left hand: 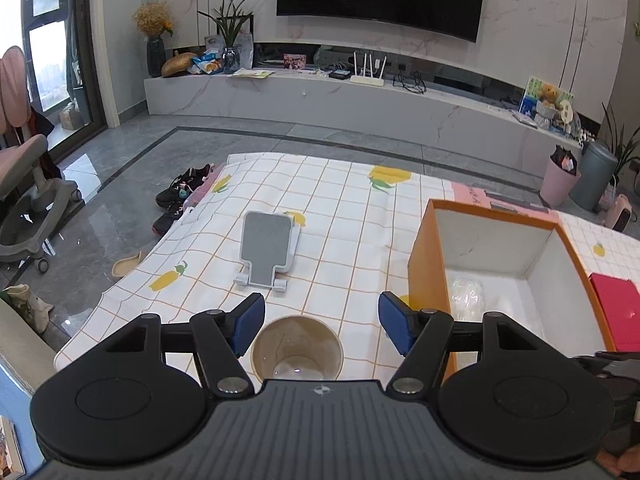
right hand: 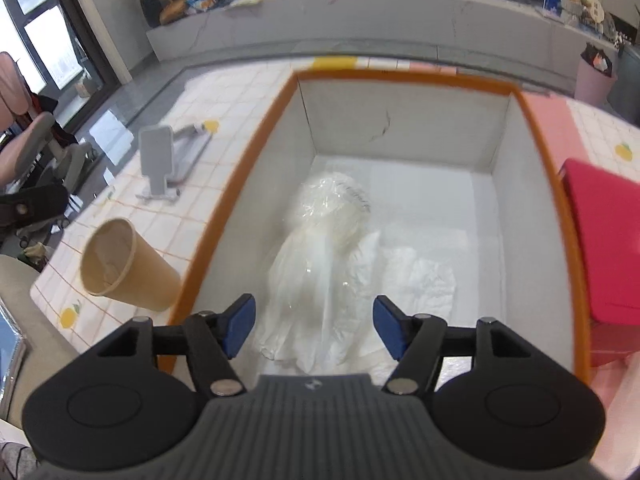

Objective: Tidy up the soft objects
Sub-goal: 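Lower the wrapped flower into the orange box and open the right gripper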

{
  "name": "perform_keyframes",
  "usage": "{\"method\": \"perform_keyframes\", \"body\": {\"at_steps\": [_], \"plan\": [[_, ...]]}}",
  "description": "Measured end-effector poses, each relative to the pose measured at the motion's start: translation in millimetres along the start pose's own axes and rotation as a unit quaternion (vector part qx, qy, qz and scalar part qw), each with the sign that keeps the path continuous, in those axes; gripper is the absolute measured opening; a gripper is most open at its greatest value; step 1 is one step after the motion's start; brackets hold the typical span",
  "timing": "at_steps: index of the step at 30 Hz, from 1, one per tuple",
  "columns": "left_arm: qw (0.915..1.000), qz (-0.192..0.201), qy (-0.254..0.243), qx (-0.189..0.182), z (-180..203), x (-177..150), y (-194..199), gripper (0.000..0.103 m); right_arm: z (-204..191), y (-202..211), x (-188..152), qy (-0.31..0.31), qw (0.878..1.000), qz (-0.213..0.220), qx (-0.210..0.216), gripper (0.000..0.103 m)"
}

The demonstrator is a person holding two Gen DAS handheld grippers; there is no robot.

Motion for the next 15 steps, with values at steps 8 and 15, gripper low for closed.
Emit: {"method": "perform_keyframes", "body": {"at_steps": [8,15], "plan": [[0.9990,0.013,0.000,-0.042,20.3,-1.2,20.4,0.077,11.1,80.6,-5.0,0.001,0.998,0.068,0.002,0.066],[0.9930,0.020,-0.046,-0.107,68.6,-19.9,40.0,0.084,49.5,161.2,-29.6,-0.002,0.990,0.133,-0.053,0.076]]}}
Point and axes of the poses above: each gripper's, at about its wrist camera, not at the fingertips, and y roughly against the way its jaws point, z to its right, x to its top, the point moved 1 cm from there along -y, roughly the way its jaws point, and after that the axes turned 2 degrees about -z, right-handed, at the moved point
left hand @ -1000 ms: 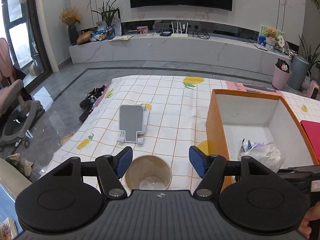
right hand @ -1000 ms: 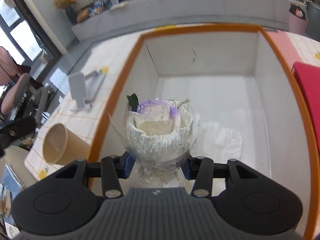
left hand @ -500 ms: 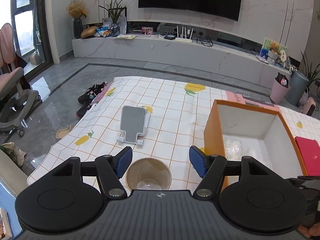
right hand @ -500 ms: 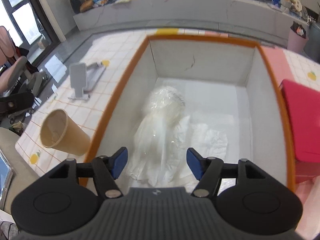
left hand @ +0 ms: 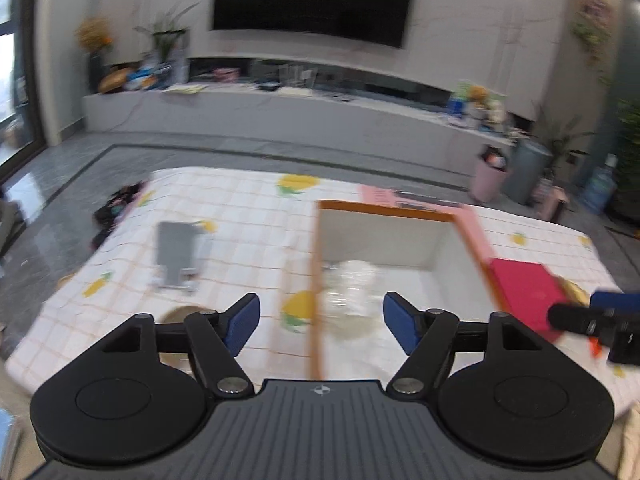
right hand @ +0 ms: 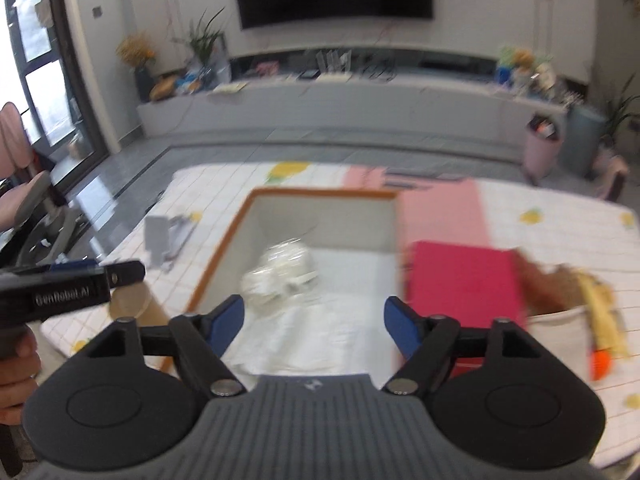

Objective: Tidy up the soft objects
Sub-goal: 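Lower the wrapped flower into the orange box and open the right gripper, then move both tools back toward the remaining soft items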

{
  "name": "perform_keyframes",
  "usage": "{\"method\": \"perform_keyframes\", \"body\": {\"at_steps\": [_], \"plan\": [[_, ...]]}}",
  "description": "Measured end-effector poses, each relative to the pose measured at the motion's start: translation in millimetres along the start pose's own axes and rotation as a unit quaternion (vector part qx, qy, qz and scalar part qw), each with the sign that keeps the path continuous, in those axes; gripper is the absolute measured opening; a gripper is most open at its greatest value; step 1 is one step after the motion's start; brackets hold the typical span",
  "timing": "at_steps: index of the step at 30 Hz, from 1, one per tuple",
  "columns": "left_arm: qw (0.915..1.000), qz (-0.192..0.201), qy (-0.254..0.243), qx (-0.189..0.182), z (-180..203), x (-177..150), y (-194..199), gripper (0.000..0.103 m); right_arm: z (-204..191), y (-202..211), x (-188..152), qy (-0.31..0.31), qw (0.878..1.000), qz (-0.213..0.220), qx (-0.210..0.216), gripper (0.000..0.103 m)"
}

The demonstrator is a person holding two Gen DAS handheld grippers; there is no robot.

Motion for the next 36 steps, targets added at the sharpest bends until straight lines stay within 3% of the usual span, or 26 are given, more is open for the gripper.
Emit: {"method": "perform_keyframes", "body": {"at_steps": [10,15,19,25,30,32,36], "plan": [[0.9961,0.029,-0.055,-0.062,69.6,-33.2,18.6,0.086,113.4,66.2,-40.6,-0.046,0.992,0.023,-0.113,0.081],[0.9895,0.071,-0.102,-0.074,114.3,-58.0,26.9,0.089,174.2,73.9,-80.2,-0.072,0.985,0.032,-0.153,0.081],[0.9844,0.062,-0.124,-0.108,150.5,-86.3,19.9,0.089,215.7,62.3,-117.6,-0.095,0.977,0.028,-0.189,0.082],[0.9755,-0.001,-0.173,-0.135,214.9,-119.3,-22.4,0.093,268.4,25.2,-137.2,-0.158,0.973,0.001,-0.166,0.082],[0.9714,0.004,-0.213,-0.105,265.0,-141.9,-64.6,0.093,303.2,-10.7,-123.2,-0.189,0.971,-0.024,-0.146,0.084],[0.9693,-0.012,-0.221,-0.107,280.3,-147.4,-83.0,0.093,313.2,-18.1,-120.7,-0.189,0.968,-0.019,-0.162,0.084],[0.9652,-0.055,-0.234,-0.103,301.9,-155.4,-113.1,0.093,332.7,-26.2,-137.5,-0.217,0.965,-0.018,-0.144,0.084]]}}
Point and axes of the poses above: each gripper's, at about its wrist camera, not at the fingertips, and y roughly against the way its jaws point, z to its right, x to its top, the point moved 1 cm from there along -y, roughly the way its jaws point, and after that the axes turned 2 degrees about -z, right-handed, at the moved point
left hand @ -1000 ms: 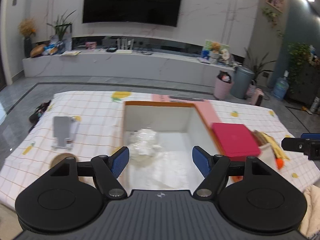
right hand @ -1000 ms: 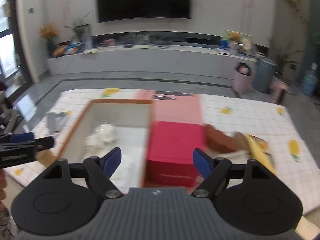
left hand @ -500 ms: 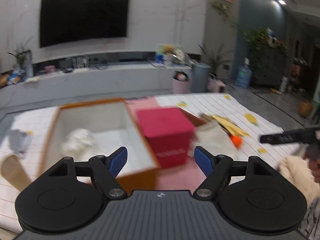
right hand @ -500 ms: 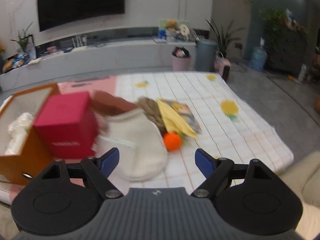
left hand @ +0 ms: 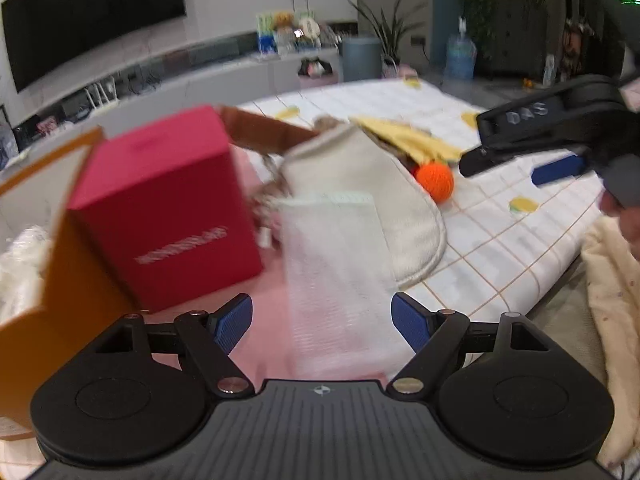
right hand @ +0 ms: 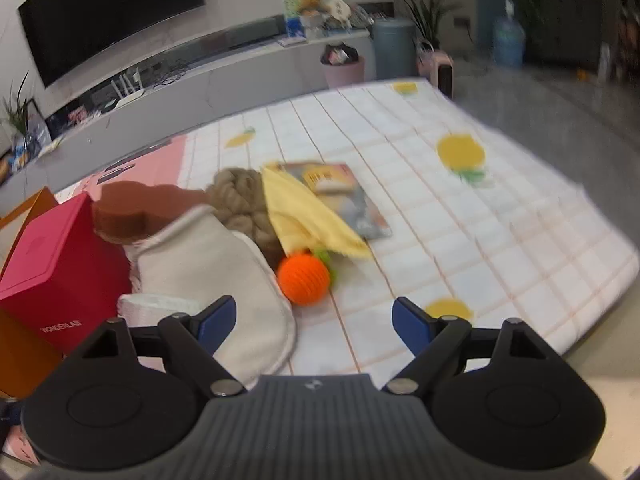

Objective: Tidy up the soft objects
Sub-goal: 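Move both tools back toward the remaining soft items, then grasp the white mesh bag with left gripper while right grasps the cream terry mitt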

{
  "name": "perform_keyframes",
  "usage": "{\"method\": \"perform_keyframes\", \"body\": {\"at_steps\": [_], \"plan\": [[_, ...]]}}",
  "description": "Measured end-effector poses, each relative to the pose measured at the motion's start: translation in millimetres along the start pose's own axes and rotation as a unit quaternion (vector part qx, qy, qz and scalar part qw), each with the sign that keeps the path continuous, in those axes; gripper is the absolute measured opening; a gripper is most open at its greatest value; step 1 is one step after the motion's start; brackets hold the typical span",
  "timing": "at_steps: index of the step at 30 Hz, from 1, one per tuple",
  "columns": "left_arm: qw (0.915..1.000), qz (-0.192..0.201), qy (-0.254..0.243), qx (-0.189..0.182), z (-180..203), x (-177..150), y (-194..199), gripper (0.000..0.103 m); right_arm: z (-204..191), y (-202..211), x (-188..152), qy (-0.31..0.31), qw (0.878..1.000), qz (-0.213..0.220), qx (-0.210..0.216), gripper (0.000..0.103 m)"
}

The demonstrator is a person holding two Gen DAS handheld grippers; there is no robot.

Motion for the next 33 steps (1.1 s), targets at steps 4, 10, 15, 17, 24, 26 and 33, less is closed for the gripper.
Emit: {"method": "perform_keyframes", "body": {"at_steps": [4,10,15,17,24,26,33], "plan": [[0.9992,-0.031,-0.006,-0.022,6.0,7.0,-25.1,0.093,19.4,-19.1,-12.4,-0.038,0.998,-0.057,0.005,0.084],[0.9974,-0.066,0.012,-0.028,6.6,17.4,-52.4,0.093,9.7,-21.9,-1.9,-0.031,0.999,-0.035,0.001,0.084],[0.9966,-0.076,-0.008,-0.029,11.6,17.7,-60.4,0.093,3.6,-24.0,-0.1,-0.016,0.999,-0.034,0.012,0.084],[0.9961,-0.079,-0.002,-0.039,8.6,16.8,-59.9,0.088,4.5,-26.1,-2.1,-0.014,0.999,-0.035,0.006,0.084],[0.9966,-0.074,0.010,-0.034,-15.6,9.9,-46.9,0.005,1.9,-29.9,-3.4,-0.008,0.999,-0.025,0.028,0.091],[0.9965,-0.073,0.020,-0.036,-25.0,4.2,-35.5,0.004,-8.1,-32.2,-7.1,0.029,0.998,-0.024,0.045,0.094],[0.9990,-0.038,-0.008,-0.023,-45.4,-21.9,17.1,0.004,-53.4,-44.2,-32.3,0.175,0.983,-0.007,0.051,0.100]]}}
Point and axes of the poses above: each gripper's, at about its wrist camera, not at the fingertips, and y roughly against the way its jaws point, z to its right, x to its top, the point moved 1 cm from there along -y, roughly the way its jaws point, and after that the axes turned 2 degrees about -z, right-handed, at the moved point
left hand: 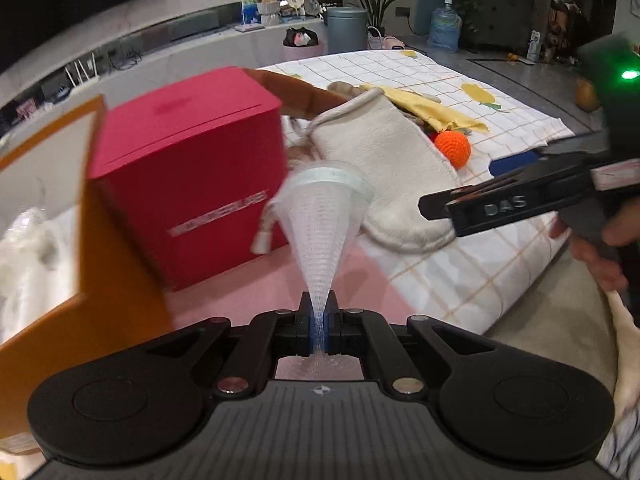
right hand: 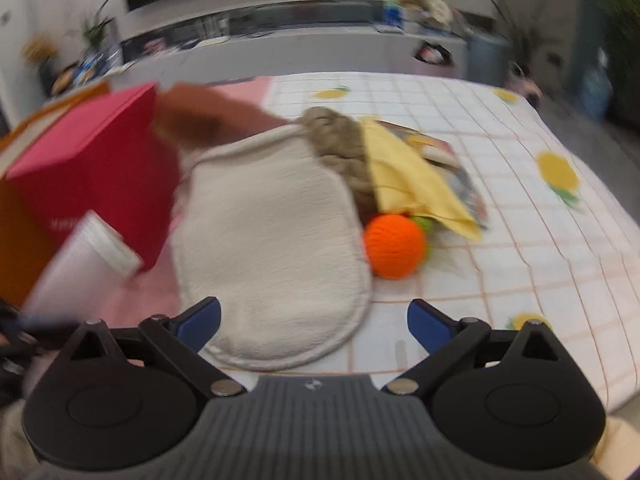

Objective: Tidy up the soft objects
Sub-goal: 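Grasp the white mesh bag with left gripper while right grasps the cream terry mitt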

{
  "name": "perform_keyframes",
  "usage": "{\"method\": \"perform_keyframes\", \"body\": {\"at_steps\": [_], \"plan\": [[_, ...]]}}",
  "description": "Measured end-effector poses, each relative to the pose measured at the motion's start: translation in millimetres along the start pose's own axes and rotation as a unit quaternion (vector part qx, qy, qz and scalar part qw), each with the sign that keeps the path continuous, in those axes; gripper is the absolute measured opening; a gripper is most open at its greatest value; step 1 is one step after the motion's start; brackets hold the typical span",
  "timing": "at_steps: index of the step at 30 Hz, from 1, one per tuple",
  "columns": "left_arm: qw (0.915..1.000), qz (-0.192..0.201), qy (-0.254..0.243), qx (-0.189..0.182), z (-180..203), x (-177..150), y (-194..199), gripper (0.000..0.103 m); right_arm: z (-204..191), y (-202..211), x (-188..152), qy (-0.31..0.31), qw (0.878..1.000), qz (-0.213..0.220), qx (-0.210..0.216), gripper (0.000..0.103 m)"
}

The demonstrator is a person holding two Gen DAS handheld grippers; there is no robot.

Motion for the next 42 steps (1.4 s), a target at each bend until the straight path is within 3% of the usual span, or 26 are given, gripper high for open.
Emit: {"method": "perform_keyframes", "body": {"at_steps": [5,8,16,29,32,34,39,42], "plan": [[0.9990,-0.012,0.038,-0.018,-15.5,-11.4,6.6,0.005,-20.0,-6.6,-2.9,0.017,0.998,0.042,-0.033,0.100],[0.9989,-0.007,0.033,-0.031,-18.4,-15.6,9.8,0.008,-27.5,-15.2,-0.7,-0.005,0.999,0.037,-0.022,0.100],[0.9983,0.036,0.018,-0.043,-20.7,-15.9,18.5,0.013,-44.0,-44.1,-5.8,-0.023,0.998,0.039,-0.048,0.101],[0.9979,0.023,0.047,-0.038,-31.0,-16.0,5.2,0.013,-42.8,-43.5,-3.4,0.031,0.999,0.000,-0.018,0.099],[0.9979,0.023,0.046,-0.040,-29.6,-16.7,4.6,0.013,-43.1,-38.4,-4.5,0.035,0.999,-0.003,-0.017,0.086],[0.9980,0.025,0.042,-0.041,-28.0,-17.4,4.8,0.013,-44.6,-33.0,-4.3,0.041,0.999,0.001,-0.018,0.063],[0.9981,0.028,0.037,-0.041,-26.9,-18.4,4.3,0.013,-46.9,-25.7,-6.9,0.055,0.998,0.008,-0.037,0.025],[0.9981,0.028,0.035,-0.041,-27.4,-17.7,5.0,0.013,-52.0,-24.1,-10.9,0.080,0.995,0.016,-0.060,0.014]]}}
Point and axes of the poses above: each gripper's, at about its wrist camera, not at the fingertips, and y roughly against the way its jaws point, z to its right, x to its top, the point moved 1 cm from there along -y, roughly the way its jaws point, and after that the axes turned 2 degrees about -z, right-handed, at the moved point
